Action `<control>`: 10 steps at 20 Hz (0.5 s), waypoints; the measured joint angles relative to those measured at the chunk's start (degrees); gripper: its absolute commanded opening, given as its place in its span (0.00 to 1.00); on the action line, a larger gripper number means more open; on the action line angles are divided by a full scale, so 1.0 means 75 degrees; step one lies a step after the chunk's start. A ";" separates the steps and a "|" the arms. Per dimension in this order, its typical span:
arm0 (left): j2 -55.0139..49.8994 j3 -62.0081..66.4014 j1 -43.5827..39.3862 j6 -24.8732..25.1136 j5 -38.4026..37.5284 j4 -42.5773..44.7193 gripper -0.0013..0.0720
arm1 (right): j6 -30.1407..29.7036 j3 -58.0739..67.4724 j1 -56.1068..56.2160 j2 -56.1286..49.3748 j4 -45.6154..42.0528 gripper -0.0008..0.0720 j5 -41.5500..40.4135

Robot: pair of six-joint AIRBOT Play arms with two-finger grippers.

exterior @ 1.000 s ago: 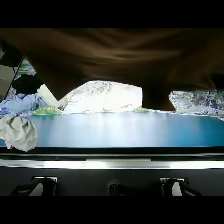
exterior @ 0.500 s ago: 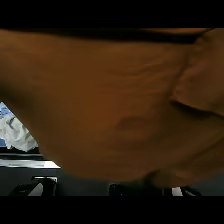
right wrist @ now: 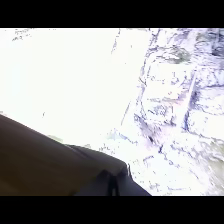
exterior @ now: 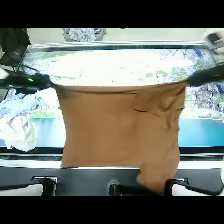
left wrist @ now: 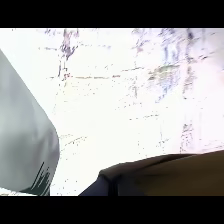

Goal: Fold the shirts.

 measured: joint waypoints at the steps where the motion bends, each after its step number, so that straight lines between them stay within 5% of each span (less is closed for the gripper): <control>1: -0.0504 0.0090 -0.0012 0.0003 0.0134 -0.0079 0.05 | 0.0125 -0.0061 0.0213 -0.0539 0.0017 0.07 -0.0612; 6: -0.2358 0.1035 0.0006 0.0050 0.0484 -0.0289 0.05 | 0.0417 -0.0172 0.0589 -0.1988 0.0647 0.07 -0.2731; 10: -0.2669 0.1539 0.0163 0.0510 -0.0382 -0.0332 0.05 | 0.0300 -0.0175 0.0242 -0.1798 0.0784 0.07 -0.2139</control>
